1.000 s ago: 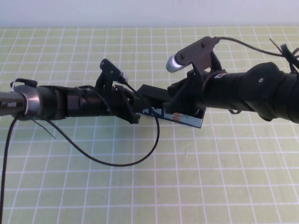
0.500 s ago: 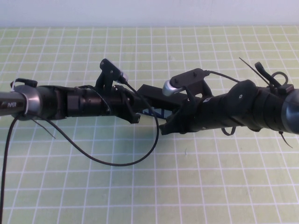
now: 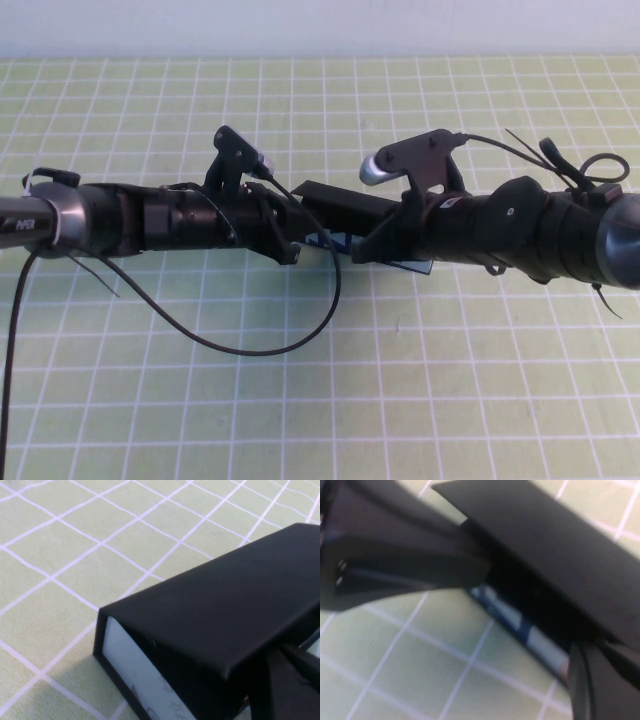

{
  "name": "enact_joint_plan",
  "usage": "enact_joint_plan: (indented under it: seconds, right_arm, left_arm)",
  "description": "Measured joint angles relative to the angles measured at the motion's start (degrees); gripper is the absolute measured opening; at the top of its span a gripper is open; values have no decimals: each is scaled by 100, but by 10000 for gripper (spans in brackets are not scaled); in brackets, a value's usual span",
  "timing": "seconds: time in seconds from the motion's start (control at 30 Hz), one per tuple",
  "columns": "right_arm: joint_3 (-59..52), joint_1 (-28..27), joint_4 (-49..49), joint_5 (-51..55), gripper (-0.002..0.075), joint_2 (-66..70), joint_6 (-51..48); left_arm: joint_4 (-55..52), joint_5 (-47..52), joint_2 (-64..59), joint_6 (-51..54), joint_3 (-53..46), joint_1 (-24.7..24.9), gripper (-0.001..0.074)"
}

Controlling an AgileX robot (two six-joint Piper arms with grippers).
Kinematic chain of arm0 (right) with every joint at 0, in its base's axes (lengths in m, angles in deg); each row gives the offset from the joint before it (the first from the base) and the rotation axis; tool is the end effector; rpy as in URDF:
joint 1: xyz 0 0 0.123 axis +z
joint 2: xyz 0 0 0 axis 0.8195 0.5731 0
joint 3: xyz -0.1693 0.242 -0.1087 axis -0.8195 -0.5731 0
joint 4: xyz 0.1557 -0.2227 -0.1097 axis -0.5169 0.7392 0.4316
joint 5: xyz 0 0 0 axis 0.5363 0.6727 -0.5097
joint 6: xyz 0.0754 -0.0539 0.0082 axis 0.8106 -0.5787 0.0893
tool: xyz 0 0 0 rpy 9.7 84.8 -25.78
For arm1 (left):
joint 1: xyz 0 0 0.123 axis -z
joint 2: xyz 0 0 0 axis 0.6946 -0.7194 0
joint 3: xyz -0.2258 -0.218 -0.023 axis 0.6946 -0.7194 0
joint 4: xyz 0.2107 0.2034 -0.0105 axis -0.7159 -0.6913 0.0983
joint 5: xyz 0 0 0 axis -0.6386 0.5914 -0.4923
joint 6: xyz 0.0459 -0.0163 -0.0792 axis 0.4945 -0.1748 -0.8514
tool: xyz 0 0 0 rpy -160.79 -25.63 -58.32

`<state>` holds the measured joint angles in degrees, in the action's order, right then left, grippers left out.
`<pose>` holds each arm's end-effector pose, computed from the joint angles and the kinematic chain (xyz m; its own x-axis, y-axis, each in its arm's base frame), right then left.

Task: Take glasses out of glasses case
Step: Pick up the glasses from the glasses case

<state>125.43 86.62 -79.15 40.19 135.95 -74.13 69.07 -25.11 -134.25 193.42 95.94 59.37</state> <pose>0.3860 0.2428 0.1904 -0.5573 -0.2977 -0.7751 -0.5356 0.8422 0.0616 0.4442 -0.1913 0.1370 -0.3361 0.2817 -0.8987 0.8694 0.4598 -0.1810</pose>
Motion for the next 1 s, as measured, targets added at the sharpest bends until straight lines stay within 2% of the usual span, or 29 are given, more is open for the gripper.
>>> enact_joint_plan:
  seconds: [0.5, 1.0]
  right_arm:
    - [0, -12, -20, -1387, -16, 0, -10]
    - [1462, -772, -429, 266, -16, 735, -10]
  left_arm:
    - [0, 0, 0, 0, 0, 0, -4]
    - [0, 0, 0, -78, 0, 0, -4]
